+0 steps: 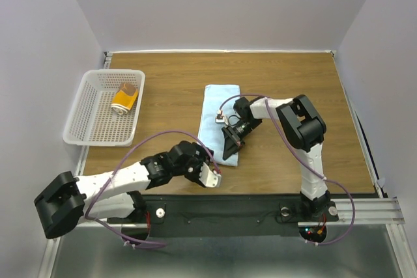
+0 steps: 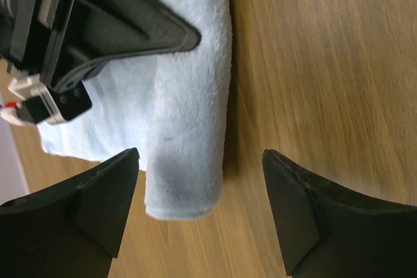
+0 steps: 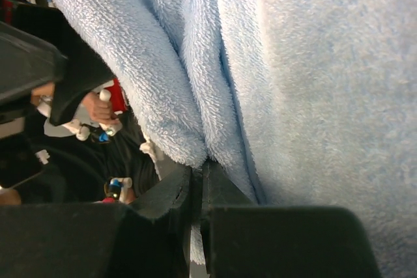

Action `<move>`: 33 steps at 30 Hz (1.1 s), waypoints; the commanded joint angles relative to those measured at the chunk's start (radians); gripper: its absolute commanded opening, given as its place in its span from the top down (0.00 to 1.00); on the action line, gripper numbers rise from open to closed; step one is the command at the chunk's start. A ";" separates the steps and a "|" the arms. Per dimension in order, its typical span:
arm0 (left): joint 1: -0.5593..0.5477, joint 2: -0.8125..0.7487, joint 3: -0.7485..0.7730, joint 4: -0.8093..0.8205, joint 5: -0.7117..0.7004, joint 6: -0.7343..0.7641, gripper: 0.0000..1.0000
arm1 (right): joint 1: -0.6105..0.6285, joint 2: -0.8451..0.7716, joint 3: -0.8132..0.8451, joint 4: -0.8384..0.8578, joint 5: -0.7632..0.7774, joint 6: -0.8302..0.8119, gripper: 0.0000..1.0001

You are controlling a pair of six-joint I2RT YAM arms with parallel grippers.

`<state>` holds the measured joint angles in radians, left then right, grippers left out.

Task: Roll the towels
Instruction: Roll the towel

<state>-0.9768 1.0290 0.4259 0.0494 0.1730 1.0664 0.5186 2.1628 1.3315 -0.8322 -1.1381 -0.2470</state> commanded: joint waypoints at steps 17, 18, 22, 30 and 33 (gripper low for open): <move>-0.059 0.276 0.025 0.194 -0.178 0.118 0.67 | -0.009 0.100 0.106 -0.147 0.009 -0.092 0.97; -0.059 0.276 0.037 0.157 -0.143 0.089 0.73 | -0.015 0.097 0.112 -0.148 0.014 -0.089 0.96; -0.043 0.282 0.103 -0.023 -0.057 0.020 0.86 | -0.045 0.072 0.144 -0.148 0.026 -0.068 0.82; 0.079 0.371 0.286 -0.319 0.167 -0.066 0.99 | -0.153 -0.069 0.241 -0.148 0.144 -0.032 0.45; 0.128 0.445 0.379 -0.416 0.253 -0.065 1.00 | -0.198 -0.145 0.256 -0.142 0.182 -0.034 0.36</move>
<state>-0.9016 1.4059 0.7094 -0.1612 0.2569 1.0424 0.3862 2.1666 1.5307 -0.9989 -1.0374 -0.2787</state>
